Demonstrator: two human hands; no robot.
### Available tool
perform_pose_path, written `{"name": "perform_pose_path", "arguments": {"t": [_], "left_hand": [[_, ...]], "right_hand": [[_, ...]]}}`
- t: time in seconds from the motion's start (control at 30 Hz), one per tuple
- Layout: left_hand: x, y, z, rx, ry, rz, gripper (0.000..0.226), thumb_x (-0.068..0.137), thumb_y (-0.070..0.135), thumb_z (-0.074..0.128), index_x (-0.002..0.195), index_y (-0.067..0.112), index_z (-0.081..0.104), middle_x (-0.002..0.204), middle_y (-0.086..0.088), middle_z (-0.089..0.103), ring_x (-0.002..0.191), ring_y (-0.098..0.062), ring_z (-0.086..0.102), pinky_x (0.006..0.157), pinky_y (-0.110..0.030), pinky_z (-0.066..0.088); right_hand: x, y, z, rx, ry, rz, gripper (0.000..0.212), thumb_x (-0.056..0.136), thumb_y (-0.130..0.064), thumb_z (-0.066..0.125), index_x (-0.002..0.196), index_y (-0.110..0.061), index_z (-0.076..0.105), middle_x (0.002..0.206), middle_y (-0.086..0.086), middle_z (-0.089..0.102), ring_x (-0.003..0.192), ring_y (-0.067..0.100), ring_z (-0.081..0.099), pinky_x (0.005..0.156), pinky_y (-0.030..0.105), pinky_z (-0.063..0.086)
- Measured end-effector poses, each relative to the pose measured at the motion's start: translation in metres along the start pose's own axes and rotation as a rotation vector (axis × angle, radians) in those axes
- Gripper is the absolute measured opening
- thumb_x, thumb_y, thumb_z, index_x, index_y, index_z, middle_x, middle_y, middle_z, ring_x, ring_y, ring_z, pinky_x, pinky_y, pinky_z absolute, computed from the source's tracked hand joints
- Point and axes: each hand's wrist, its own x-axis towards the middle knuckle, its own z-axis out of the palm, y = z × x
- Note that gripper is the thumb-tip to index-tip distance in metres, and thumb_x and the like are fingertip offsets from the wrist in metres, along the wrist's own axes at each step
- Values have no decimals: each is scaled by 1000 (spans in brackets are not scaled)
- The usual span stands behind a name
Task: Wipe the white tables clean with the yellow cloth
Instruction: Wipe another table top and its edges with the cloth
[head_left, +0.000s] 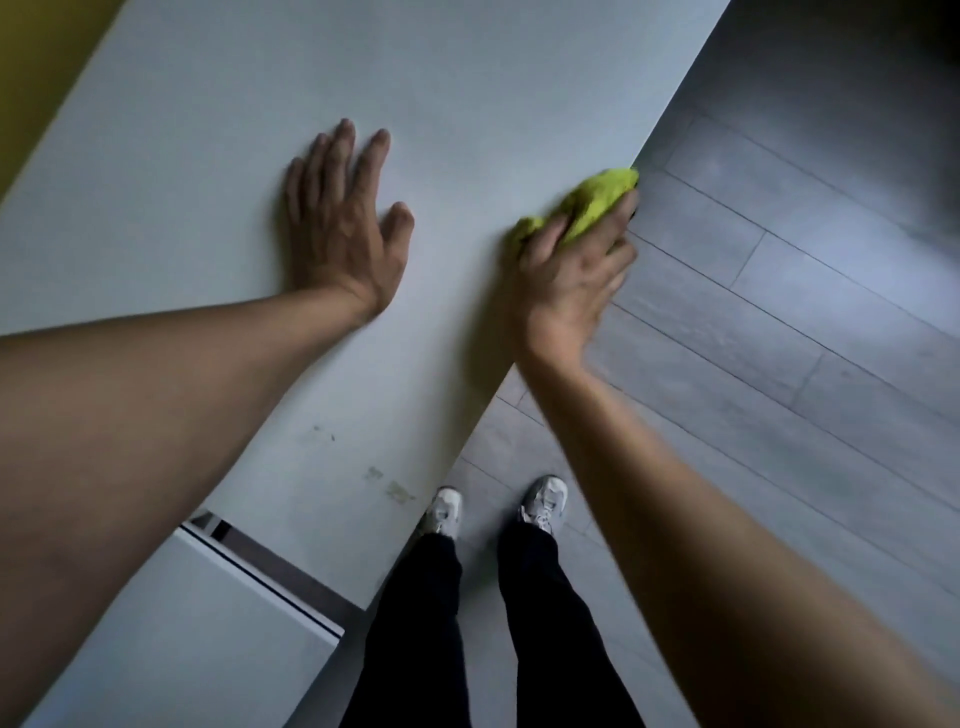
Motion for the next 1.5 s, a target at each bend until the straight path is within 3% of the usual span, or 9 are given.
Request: {"name": "perform_pose_path", "arguments": {"t": [0.23, 0.33, 0.5, 0.6, 0.8, 1.0, 1.1, 1.37, 1.5], "left_hand": [[-1, -2, 1, 26, -7, -2, 71, 93, 46, 34, 162, 27, 31, 171, -7, 24, 158, -28, 20, 129, -44, 8], [-2, -2, 0, 19, 1, -1, 70, 94, 45, 34, 162, 26, 32, 170, -8, 24, 158, -28, 20, 129, -44, 8], [-5, -2, 2, 17, 0, -2, 70, 95, 46, 34, 162, 28, 30, 171, -8, 22, 158, -28, 18, 129, -45, 6], [-5, -4, -1, 17, -21, 21, 70, 96, 47, 34, 163, 27, 28, 172, -9, 20, 158, -29, 17, 129, -46, 6], [-14, -8, -15, 26, -101, 96, 66, 103, 41, 33, 164, 20, 22, 172, -13, 14, 159, -31, 12, 129, -44, 2], [-92, -41, -30, -10, -117, 206, 60, 105, 31, 32, 164, 17, 26, 171, -14, 17, 158, -32, 17, 129, -39, 5], [-132, -55, -37, -16, -118, 144, 60, 106, 29, 35, 163, 17, 27, 171, -15, 18, 158, -33, 17, 129, -39, 5], [-186, -60, -37, -56, -35, 47, 60, 102, 27, 44, 161, 17, 35, 169, -14, 26, 157, -34, 23, 128, -46, 12], [-184, -57, -36, -76, 14, 20, 61, 99, 24, 47, 158, 16, 40, 166, -14, 32, 154, -36, 29, 128, -47, 16]], "right_hand": [[-177, 45, -5, 40, -113, 35, 75, 98, -24, 53, 159, -11, 13, 142, 22, 39, 128, 37, 38, 107, 49, 34], [-158, 37, -4, 34, -72, 37, 72, 100, -27, 51, 159, -12, 14, 142, 23, 39, 131, 38, 38, 108, 46, 32], [-51, 8, -1, -40, 1, 69, 67, 103, -39, 41, 159, -17, 14, 143, 16, 37, 132, 36, 39, 106, 41, 34], [-39, 4, 2, -60, 7, 69, 65, 103, -42, 38, 158, -18, 14, 143, 13, 37, 133, 34, 39, 105, 41, 36], [-163, 40, 0, -15, -16, 40, 67, 102, -34, 46, 159, -14, 16, 141, 20, 40, 131, 38, 40, 109, 44, 32], [-308, 76, -10, -20, -113, 26, 74, 100, -25, 53, 159, -8, 13, 141, 20, 40, 126, 32, 37, 107, 38, 28], [-296, 70, -7, 3, -81, 31, 71, 100, -25, 52, 158, -7, 16, 141, 22, 41, 125, 33, 38, 106, 38, 28], [-163, 38, 1, 75, 8, 86, 66, 102, -33, 46, 159, -18, 17, 143, 17, 38, 132, 37, 41, 109, 39, 30], [-190, 48, 3, 68, -7, 43, 67, 101, -30, 48, 158, -14, 18, 141, 21, 41, 128, 40, 42, 109, 41, 31]]}}
